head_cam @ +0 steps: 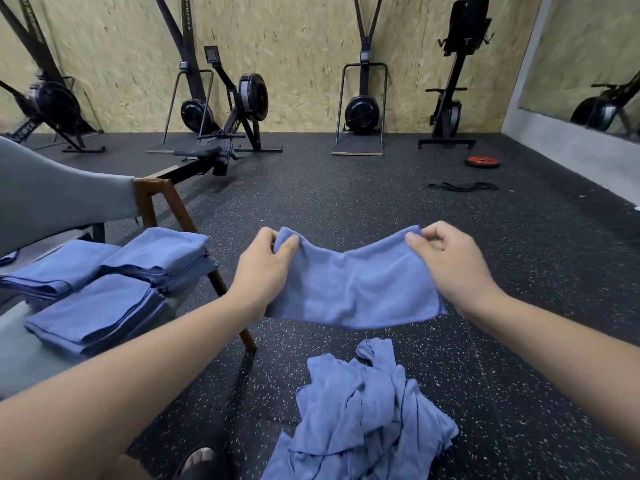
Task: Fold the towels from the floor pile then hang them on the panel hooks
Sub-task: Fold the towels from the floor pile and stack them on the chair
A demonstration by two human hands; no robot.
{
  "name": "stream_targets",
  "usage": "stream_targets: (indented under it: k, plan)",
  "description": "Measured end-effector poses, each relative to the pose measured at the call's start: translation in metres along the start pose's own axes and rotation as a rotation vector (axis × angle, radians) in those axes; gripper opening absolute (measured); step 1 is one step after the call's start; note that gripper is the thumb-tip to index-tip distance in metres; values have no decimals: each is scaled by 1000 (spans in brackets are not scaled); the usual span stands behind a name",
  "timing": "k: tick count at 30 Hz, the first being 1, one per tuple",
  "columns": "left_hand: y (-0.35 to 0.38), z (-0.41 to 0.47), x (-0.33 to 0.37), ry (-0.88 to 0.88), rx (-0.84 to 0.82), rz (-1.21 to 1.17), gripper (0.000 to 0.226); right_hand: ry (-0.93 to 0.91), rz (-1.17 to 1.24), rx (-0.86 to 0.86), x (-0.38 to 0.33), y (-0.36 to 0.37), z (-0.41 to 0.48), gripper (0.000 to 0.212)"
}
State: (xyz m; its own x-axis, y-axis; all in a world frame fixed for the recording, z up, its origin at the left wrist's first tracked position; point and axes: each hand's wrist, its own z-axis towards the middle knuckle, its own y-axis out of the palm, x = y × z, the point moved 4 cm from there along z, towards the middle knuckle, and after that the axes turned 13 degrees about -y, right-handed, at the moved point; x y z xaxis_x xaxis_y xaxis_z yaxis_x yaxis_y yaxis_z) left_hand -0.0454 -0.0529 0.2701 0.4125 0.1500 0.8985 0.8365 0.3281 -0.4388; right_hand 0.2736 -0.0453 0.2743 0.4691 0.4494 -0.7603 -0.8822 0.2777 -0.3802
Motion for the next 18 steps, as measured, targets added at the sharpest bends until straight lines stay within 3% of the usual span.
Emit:
stream_targets:
  k: [12, 15, 18]
  plan:
    - [44, -56, 30, 183, -265, 91, 24, 103, 294, -274, -53, 57, -38, 29]
    - [43, -60, 34, 181, -286, 35, 28, 65, 254, -299, -62, 56, -40, 34]
    - [36, -59, 35, 197, -285, 46, 39, 108, 408, -348, -66, 56, -43, 38]
